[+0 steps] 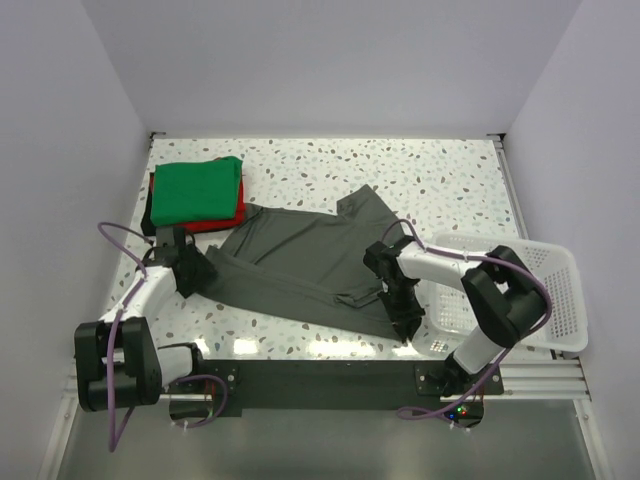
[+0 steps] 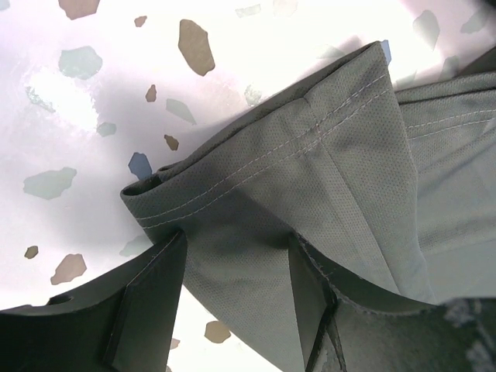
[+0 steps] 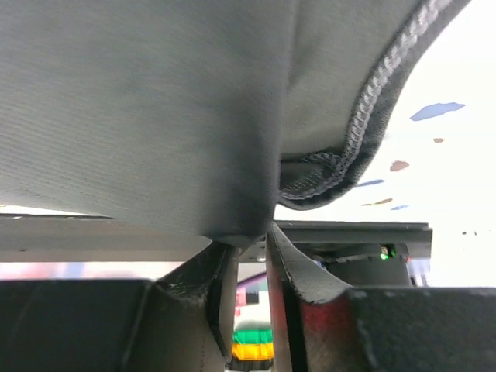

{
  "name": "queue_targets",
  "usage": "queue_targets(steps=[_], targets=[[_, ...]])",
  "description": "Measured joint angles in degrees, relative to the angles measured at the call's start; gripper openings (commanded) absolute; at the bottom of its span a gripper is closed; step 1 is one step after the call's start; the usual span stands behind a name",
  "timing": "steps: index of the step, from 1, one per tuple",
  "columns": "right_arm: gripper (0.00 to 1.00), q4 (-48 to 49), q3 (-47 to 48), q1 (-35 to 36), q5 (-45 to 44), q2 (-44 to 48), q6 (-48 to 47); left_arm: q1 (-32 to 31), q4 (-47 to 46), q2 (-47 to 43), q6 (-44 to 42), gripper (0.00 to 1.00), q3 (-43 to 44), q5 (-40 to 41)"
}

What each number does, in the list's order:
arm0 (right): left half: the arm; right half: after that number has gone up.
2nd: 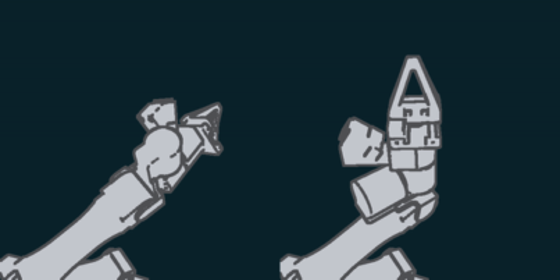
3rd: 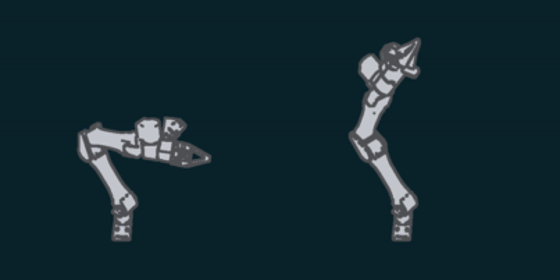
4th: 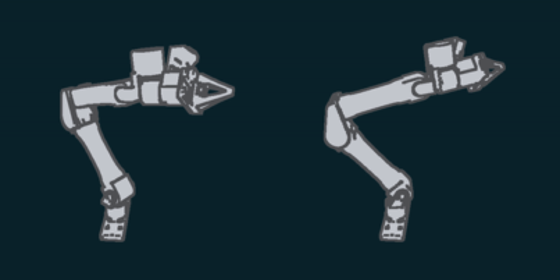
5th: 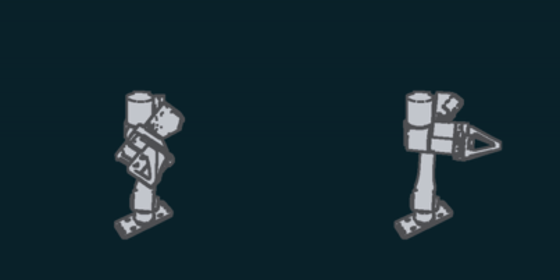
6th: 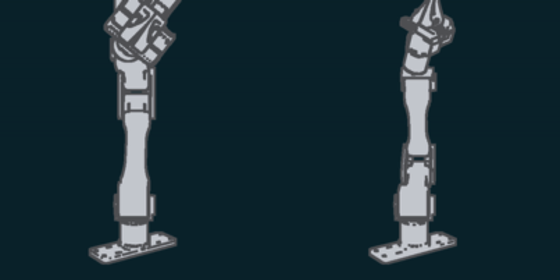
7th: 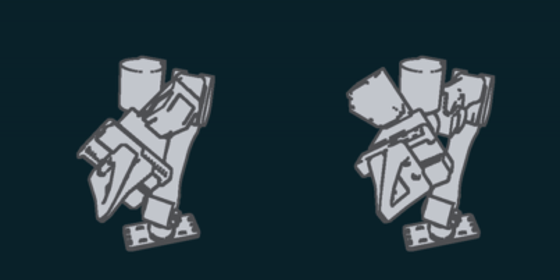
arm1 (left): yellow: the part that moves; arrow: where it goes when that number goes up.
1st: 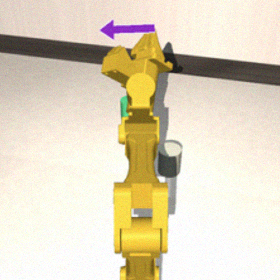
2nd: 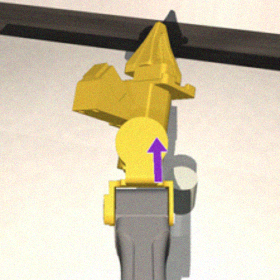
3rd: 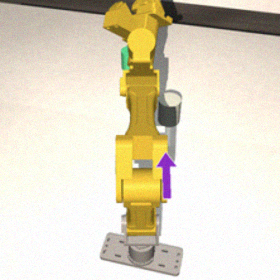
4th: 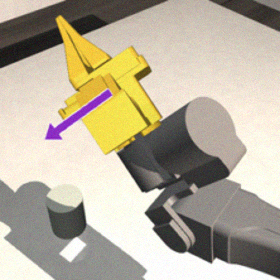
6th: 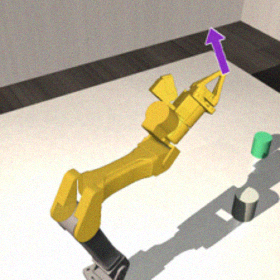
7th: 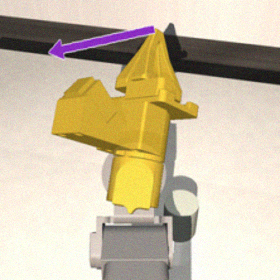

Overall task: Fold and stack the t-shirts
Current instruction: Fold the tshirt

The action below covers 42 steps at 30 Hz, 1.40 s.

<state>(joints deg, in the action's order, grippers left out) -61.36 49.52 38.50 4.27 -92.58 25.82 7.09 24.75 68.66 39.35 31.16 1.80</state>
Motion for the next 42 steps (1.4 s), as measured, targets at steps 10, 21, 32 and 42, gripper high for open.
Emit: queue_targets(steps=[10, 21, 32, 42], targets=[[0.50, -4.24, 3.96, 0.00, -1.79, -0.70, -0.33, -0.02, -1.09, 0.35, -1.25, 0.64, 0.13, -0.17], [0.58, -3.15, 14.49, 0.00, 6.32, 3.54, -2.14, -2.86, 0.90, -8.28, -1.01, 0.68, 5.05, -2.73], [0.47, 12.37, 14.45, 0.00, 10.47, -0.72, -2.05, -15.19, -6.01, -3.65, 3.19, 0.70, 0.20, -6.91], [0.40, 17.86, 14.05, 0.00, 10.60, -7.89, -1.11, -15.30, -12.68, -2.08, 3.63, 0.70, -5.40, -8.83]])
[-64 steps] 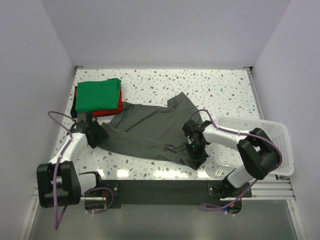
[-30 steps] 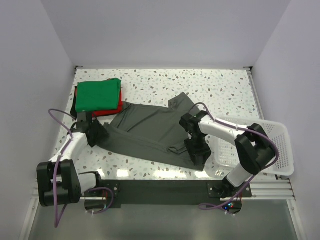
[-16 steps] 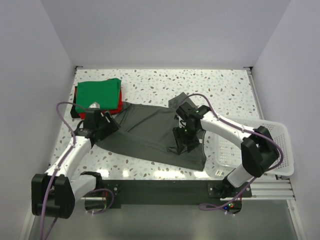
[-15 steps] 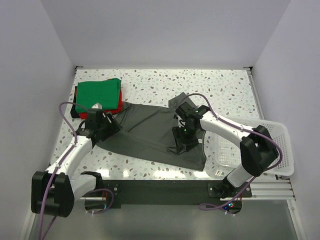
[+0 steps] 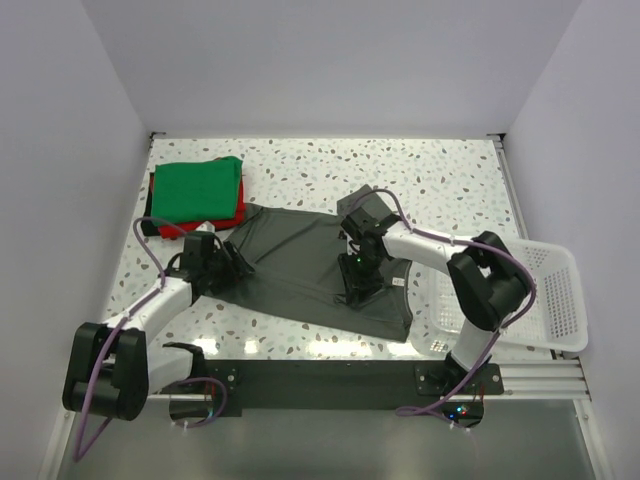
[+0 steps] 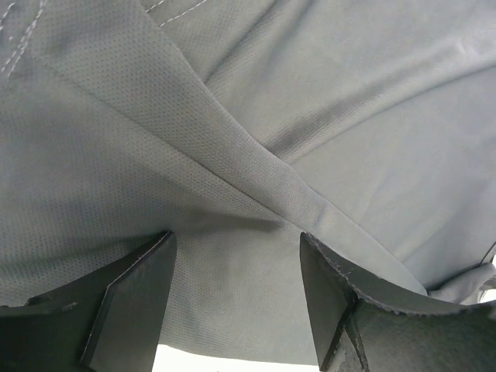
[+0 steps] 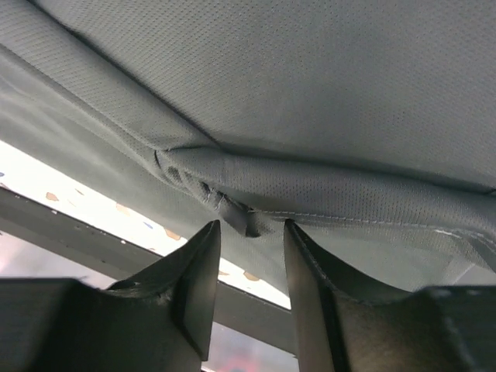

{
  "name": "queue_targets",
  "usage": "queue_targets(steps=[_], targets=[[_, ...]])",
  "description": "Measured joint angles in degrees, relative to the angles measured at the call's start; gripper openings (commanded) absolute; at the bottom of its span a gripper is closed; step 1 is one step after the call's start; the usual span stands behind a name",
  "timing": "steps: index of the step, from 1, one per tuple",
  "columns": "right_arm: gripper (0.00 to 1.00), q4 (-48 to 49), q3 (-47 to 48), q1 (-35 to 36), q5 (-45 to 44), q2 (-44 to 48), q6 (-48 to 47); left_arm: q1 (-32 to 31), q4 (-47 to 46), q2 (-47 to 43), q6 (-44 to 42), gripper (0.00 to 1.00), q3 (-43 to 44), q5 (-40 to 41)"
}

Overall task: Fold and stack the t-shirts
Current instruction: Fold the tshirt

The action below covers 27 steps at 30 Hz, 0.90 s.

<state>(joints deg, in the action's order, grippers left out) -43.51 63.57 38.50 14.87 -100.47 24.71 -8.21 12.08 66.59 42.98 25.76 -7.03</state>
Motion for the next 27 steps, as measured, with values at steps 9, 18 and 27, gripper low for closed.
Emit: queue_targets(steps=[9, 18, 27], targets=[[0.04, 1.27, -0.07, 0.00, 0.11, -2.34, 0.46, -0.07, -3.15, -0.35, 0.11, 0.70, -1.33, -0.31], [0.01, -2.78, 4.28, 0.00, -1.25, -2.34, 0.39, -0.07, -3.63, -1.68, 0.44, 0.70, -2.40, 0.22], [0.05, -6.71, 12.46, 0.00, -3.76, -3.87, -2.01, -0.07, -1.05, -5.75, 0.55, 0.71, -4.07, 1.66]])
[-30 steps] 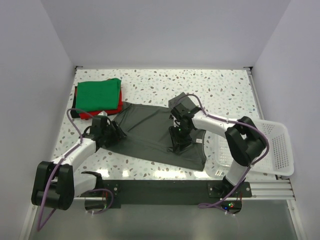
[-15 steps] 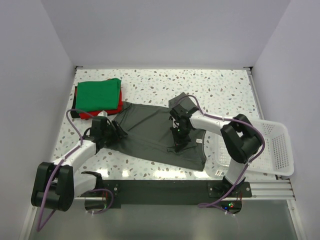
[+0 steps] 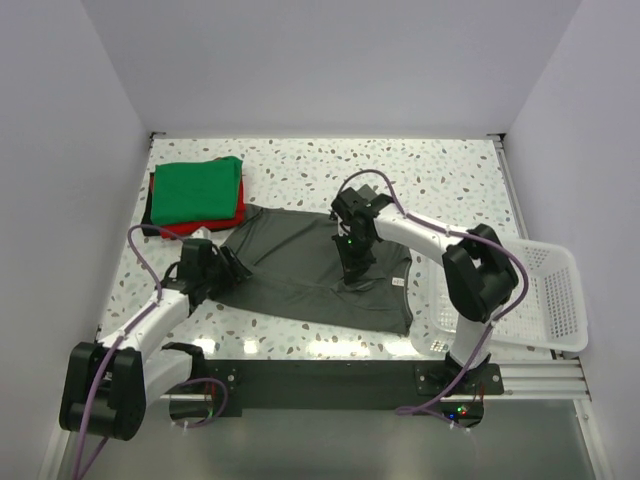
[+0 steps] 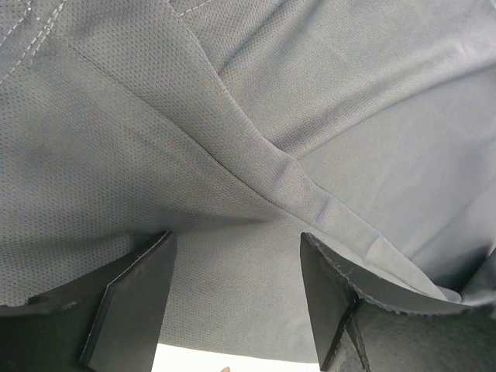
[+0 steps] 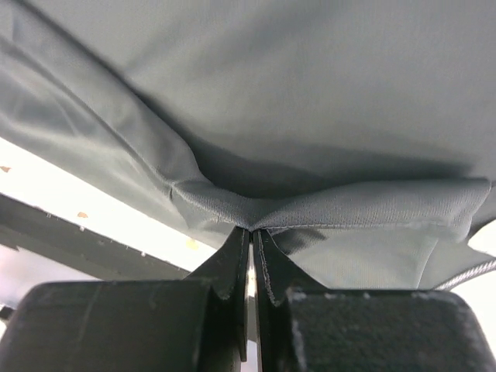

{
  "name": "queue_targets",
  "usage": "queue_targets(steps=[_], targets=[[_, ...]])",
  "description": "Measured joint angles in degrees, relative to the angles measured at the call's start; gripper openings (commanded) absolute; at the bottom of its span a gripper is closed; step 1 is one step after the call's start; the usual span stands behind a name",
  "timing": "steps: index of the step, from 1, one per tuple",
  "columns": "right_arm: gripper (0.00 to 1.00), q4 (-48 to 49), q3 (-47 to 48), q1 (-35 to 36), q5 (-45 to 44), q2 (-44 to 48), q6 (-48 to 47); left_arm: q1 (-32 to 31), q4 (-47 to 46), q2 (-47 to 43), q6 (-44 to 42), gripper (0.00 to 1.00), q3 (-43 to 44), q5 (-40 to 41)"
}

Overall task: Fold and stack the t-shirts
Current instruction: Fold the tshirt

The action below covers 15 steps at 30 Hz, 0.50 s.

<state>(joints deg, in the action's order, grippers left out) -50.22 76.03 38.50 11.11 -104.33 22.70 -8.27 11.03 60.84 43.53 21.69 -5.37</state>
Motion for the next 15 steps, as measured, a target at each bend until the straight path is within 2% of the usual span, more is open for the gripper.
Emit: queue_targets(steps=[6, 15], targets=[[0.10, -2.80, 6.03, 0.00, -1.20, -7.13, -2.45, 0.00, 0.87, -0.48, 0.13, 0.71, -0.02, 0.07], [0.15, -5.09, 9.33, 0.00, -2.67, -7.76, -3.69, 0.00, 0.90, -0.48, 0.42, 0.71, -0.02, 0.17]])
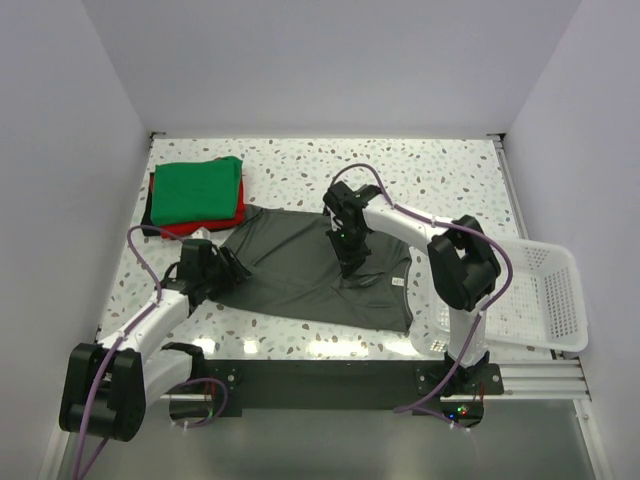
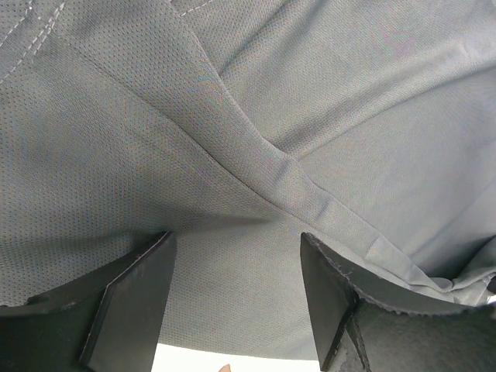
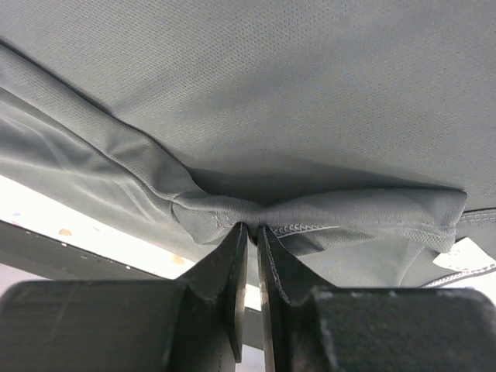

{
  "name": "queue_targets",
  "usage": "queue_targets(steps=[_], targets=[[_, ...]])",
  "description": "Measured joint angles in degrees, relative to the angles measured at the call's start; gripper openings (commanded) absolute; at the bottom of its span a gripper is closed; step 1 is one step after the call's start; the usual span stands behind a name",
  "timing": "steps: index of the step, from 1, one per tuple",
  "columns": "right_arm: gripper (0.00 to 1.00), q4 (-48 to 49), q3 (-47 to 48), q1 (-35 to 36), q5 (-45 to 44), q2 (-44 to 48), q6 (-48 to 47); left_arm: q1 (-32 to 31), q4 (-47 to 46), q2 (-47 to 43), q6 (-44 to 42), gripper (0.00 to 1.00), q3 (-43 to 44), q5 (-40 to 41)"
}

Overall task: Fold and stack the t-shirts
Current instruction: Fold the tshirt

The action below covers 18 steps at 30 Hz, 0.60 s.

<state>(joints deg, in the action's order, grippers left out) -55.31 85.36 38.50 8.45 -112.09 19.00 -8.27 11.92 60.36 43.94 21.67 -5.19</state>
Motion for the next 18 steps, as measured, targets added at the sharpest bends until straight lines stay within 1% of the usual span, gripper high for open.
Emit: queue_targets(steps=[1, 2, 5, 8, 11, 12, 13, 16, 18], targets=[[0.17, -0.02, 0.20, 0.00, 0.02, 0.00, 0.02, 0.00, 0.00, 0.00, 0.00, 0.71, 0.00, 0.00], [0.22, -0.02, 0.39, 0.00, 0.09, 0.00, 0.04, 0.00, 0.00, 0.00, 0.00, 0.71, 0.00, 0.00], [0.28, -0.13, 1.33, 0.00, 0.15, -0.04, 0.17, 0.00, 0.00, 0.00, 0.00, 0.71, 0.00, 0.00], [0.32, -0.15, 1.92, 0.00, 0.17, -0.02, 0.20, 0.00, 0.00, 0.02, 0.00, 0.71, 0.00, 0.02], [0.38, -0.17, 1.95, 0.00, 0.33, -0.02, 0.26, 0.00, -0.02, 0.07, 0.00, 0.71, 0.00, 0.02], [0.45, -0.20, 1.95, 0.00, 0.28, -0.02, 0.26, 0.00, -0.02, 0.09, 0.00, 0.71, 0.00, 0.02], [0.47, -0.28, 1.95, 0.00, 0.24, -0.02, 0.37, 0.00, -0.02, 0.11, 0.00, 0.71, 0.00, 0.02], [0.50, -0.31, 1.51, -0.20, 0.09, 0.28, 0.52, 0.00, -0.02, 0.11, 0.00, 0.71, 0.00, 0.04], [0.50, 0.63, -0.68, -0.55, 0.26, 1.60, 0.81, 0.00, -0.02, 0.13, 0.00, 0.72, 0.00, 0.04]])
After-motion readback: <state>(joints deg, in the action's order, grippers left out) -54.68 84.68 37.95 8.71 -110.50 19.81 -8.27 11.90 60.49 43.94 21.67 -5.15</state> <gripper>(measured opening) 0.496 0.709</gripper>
